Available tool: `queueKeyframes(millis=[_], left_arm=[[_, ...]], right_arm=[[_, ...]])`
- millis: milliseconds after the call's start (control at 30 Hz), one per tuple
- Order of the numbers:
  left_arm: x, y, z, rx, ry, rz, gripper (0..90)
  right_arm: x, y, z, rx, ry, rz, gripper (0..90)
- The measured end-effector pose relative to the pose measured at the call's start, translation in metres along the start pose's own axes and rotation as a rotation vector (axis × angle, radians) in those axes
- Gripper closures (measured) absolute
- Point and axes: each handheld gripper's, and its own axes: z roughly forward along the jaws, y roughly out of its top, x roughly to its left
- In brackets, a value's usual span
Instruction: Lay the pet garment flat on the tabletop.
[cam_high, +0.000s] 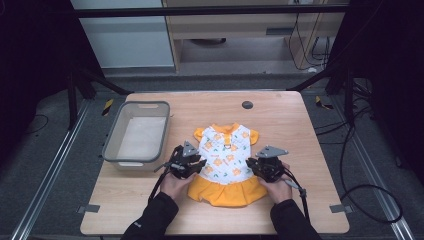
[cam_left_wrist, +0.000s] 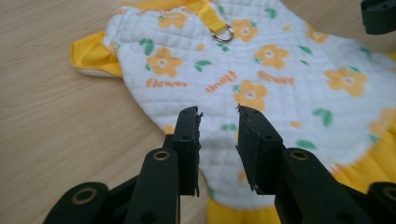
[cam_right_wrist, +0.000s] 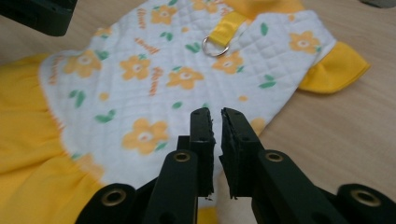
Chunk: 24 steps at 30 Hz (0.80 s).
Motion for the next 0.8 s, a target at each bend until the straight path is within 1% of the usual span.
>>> queueKeyframes(millis=[33, 100, 133, 167, 200, 233, 267, 300, 333, 367, 433, 533, 700, 733, 767, 800], left_arm=[[0.0, 0.0, 0.0, 0.0, 0.0, 0.0, 68.6], [-0.005, -0.009, -0.007, 0.013, -0.016, 0.015, 68.7], [-0.008, -0.014, -0.009, 0.023, -0.02, 0.021, 69.3], [-0.01, -0.02, -0.009, 0.039, -0.029, 0.026, 69.3], [-0.013, -0.029, -0.009, 0.078, -0.031, 0.049, 69.7], [-0.013, -0.029, -0.009, 0.078, -0.031, 0.049, 69.8], [-0.015, -0.037, -0.008, 0.108, -0.036, 0.056, 70.1], [-0.015, -0.037, -0.008, 0.108, -0.036, 0.056, 70.2], [-0.016, -0.041, -0.008, 0.118, -0.04, 0.058, 70.2], [-0.016, -0.043, -0.01, 0.106, -0.038, 0.061, 70.0], [-0.017, -0.045, -0.012, 0.111, -0.049, 0.056, 70.1], [-0.019, -0.05, -0.016, 0.104, -0.059, 0.054, 70.1], [-0.023, -0.053, -0.019, 0.099, -0.058, 0.052, 69.6], [-0.023, -0.053, -0.021, 0.097, -0.066, 0.041, 68.4], [-0.023, -0.053, -0.021, 0.097, -0.066, 0.041, 66.0], [-0.021, -0.052, -0.025, 0.085, -0.068, 0.024, 63.5]], right_arm=[[0.0, 0.0, 0.0, 0.0, 0.0, 0.0, 83.8], [0.005, -0.008, -0.008, 0.014, 0.027, -0.002, 86.4], [0.009, -0.016, -0.014, 0.038, 0.041, -0.021, 87.8], [0.009, -0.016, -0.014, 0.038, 0.041, -0.021, 87.8], [0.012, -0.023, -0.018, 0.062, 0.056, -0.024, 88.4], [0.012, -0.023, -0.018, 0.062, 0.056, -0.024, 88.4], [0.014, -0.03, -0.021, 0.081, 0.066, -0.022, 88.8], [0.014, -0.03, -0.021, 0.081, 0.066, -0.022, 88.8], [0.014, -0.033, -0.022, 0.089, 0.065, -0.025, 88.9], [0.015, -0.036, -0.023, 0.098, 0.067, -0.024, 89.0], [0.016, -0.04, -0.024, 0.114, 0.068, -0.015, 89.2], [0.02, -0.045, -0.028, 0.124, 0.072, -0.028, 89.5], [0.024, -0.048, -0.032, 0.12, 0.079, -0.033, 89.4], [0.024, -0.048, -0.033, 0.121, 0.09, -0.024, 87.7], [0.024, -0.047, -0.034, 0.111, 0.096, -0.02, 86.1], [0.023, -0.047, -0.036, 0.097, 0.098, -0.017, 84.0]])
